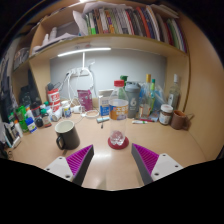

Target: Pour water

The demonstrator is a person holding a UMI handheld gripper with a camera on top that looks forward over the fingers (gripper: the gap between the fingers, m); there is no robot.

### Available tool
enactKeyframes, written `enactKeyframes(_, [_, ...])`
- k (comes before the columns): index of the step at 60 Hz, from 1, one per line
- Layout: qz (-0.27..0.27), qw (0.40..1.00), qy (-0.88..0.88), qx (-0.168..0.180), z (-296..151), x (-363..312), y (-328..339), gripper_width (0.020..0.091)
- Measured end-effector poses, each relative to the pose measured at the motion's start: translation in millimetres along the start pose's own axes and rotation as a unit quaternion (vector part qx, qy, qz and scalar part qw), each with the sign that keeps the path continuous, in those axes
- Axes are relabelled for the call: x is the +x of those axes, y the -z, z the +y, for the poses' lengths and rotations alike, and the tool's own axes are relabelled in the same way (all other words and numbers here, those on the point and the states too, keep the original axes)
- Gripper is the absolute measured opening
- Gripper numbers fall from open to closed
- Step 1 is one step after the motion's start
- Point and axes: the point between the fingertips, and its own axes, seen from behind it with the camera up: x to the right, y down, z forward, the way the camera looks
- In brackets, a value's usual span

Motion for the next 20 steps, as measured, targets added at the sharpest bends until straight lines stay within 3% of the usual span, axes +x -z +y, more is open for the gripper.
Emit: enactKeyframes(20, [-0.022, 1.000, 0.016, 0.008, 0.4, -31.7, 168.2, 0.0848])
